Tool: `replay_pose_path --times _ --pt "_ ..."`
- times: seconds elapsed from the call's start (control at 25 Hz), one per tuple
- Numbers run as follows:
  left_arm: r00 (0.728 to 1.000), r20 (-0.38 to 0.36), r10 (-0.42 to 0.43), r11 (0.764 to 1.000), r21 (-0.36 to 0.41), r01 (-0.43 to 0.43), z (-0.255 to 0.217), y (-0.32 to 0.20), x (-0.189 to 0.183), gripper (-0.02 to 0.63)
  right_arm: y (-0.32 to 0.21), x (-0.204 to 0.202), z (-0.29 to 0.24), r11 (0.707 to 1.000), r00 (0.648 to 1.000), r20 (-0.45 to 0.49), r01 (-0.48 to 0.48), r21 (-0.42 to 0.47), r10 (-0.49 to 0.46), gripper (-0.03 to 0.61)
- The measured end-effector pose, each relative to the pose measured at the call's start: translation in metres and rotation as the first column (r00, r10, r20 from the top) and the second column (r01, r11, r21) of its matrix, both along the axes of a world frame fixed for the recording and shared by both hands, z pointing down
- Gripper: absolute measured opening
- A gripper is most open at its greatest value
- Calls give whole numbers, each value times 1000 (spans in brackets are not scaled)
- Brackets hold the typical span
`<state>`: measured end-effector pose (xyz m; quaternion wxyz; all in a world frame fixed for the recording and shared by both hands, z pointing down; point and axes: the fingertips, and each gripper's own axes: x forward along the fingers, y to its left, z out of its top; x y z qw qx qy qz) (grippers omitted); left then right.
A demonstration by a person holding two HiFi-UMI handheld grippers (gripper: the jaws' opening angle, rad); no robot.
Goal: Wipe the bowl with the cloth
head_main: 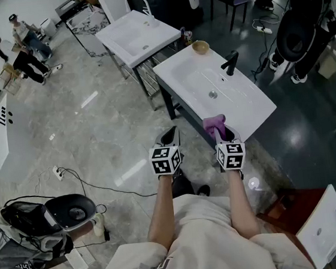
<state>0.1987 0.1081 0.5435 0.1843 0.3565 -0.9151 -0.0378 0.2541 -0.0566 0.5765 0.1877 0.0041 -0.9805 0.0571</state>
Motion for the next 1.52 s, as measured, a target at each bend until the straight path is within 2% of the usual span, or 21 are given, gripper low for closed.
replay_pose_path --times 0.28,0.44,0.64,0.8,1.0,1.2,1.32,1.52 --pt "1000 4 -7 1000 0 7 0 2 5 6 0 2 0 1000 1000 -4 16 -20 -16 87" --pt "999 -8 -44 999 8 44 1 15 -2 6 3 2 1 999 999 -12 29 -33 -29 87" --pt "998 9 -60 998 -16 60 -3 24 -6 6 -6 0 6 994 1000 -16 -13 -111 12 89" --pt "991 34 -131 991 -27 131 -12 47 -26 6 -4 -2 5 989 1000 -3 -12 -146 11 89" --pt "996 6 -93 995 -36 93 -6 44 -44 6 -13 -1 12 983 998 -7 -61 -175 60 91" --pt "997 -14 -73 997 -35 73 -2 46 -78 6 -6 -29 15 982 998 -1 -69 -178 70 92" --pt "995 -6 -98 995 -27 98 -2 55 -103 6 1 -52 15 982 997 -1 -75 -174 76 92" --pt "996 -8 -89 996 -26 89 -2 65 -150 6 6 -90 13 977 992 -2 -124 -175 125 92"
